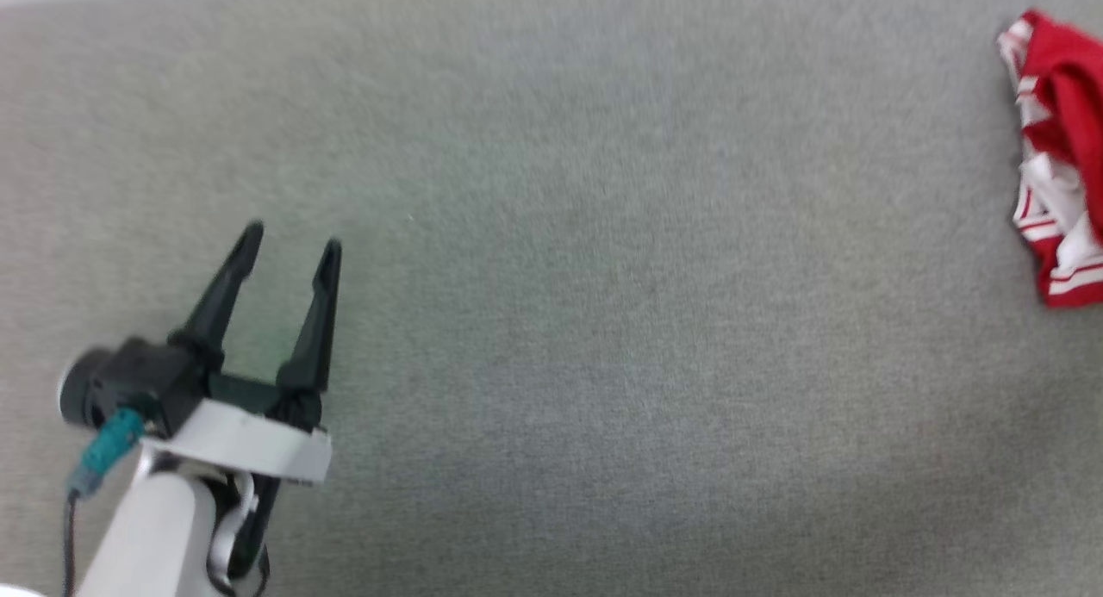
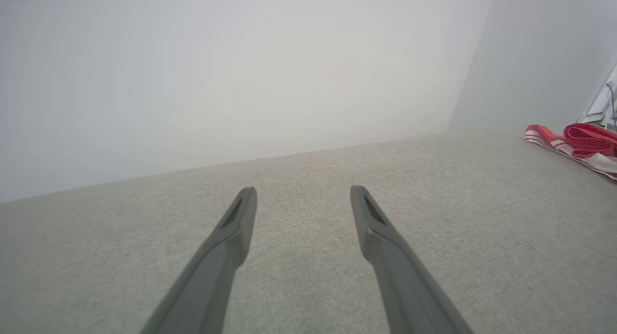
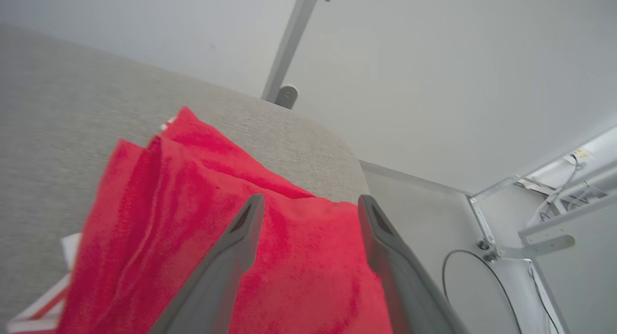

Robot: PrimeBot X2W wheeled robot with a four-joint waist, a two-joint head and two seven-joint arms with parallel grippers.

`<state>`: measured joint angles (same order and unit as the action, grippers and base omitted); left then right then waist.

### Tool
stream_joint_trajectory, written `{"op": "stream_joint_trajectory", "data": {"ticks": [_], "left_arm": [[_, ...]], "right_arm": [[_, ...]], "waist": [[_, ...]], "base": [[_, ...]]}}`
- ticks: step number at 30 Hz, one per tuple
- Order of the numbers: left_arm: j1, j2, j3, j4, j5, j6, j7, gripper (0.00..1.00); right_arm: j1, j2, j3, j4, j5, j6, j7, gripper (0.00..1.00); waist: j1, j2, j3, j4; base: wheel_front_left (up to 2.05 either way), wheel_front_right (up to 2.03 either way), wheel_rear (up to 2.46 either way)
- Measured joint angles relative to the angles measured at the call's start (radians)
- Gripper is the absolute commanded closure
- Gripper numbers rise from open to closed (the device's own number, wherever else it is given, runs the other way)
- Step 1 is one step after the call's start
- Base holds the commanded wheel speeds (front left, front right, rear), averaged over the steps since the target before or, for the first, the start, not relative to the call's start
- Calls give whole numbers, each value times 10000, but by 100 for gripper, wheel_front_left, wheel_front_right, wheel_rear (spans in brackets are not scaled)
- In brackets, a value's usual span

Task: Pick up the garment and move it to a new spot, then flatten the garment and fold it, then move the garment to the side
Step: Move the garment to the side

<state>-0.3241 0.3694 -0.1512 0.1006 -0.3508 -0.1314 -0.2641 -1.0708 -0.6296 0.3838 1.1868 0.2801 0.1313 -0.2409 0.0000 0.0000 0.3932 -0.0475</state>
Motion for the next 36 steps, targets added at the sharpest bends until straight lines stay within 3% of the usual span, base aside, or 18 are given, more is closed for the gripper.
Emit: {"op": "stream_joint_trajectory", "data": {"ticks": [6,12,25,27,36], "left_arm": [[902,-215,380,203,90,0,0,0],[1865,-391,1028,217,274,0,0,0],[3596,-821,2320,-134,573,0,0,0],[3982,-844,2523,-213,514,0,0,0],[4584,-759,2558,-150,190,0,0,0]], "right_arm": [[1318,694,-44,-813,339,0,-190,0],[2944,1306,-629,-2589,531,0,-203,0],[7129,2652,-2941,-6312,-412,0,-201,0],[8050,3122,-3553,-7196,-654,0,-203,0],[10241,4309,-4462,-8970,-1062,0,-203,0]], "waist": [[0,0,-1042,219],[0,0,-2056,436],[0,0,-3990,928],[0,0,-4302,1079],[0,0,-4727,1270]], "base": [[0,0,0],[0,0,0],[0,0,0],[0,0,0],[0,0,0]]}}
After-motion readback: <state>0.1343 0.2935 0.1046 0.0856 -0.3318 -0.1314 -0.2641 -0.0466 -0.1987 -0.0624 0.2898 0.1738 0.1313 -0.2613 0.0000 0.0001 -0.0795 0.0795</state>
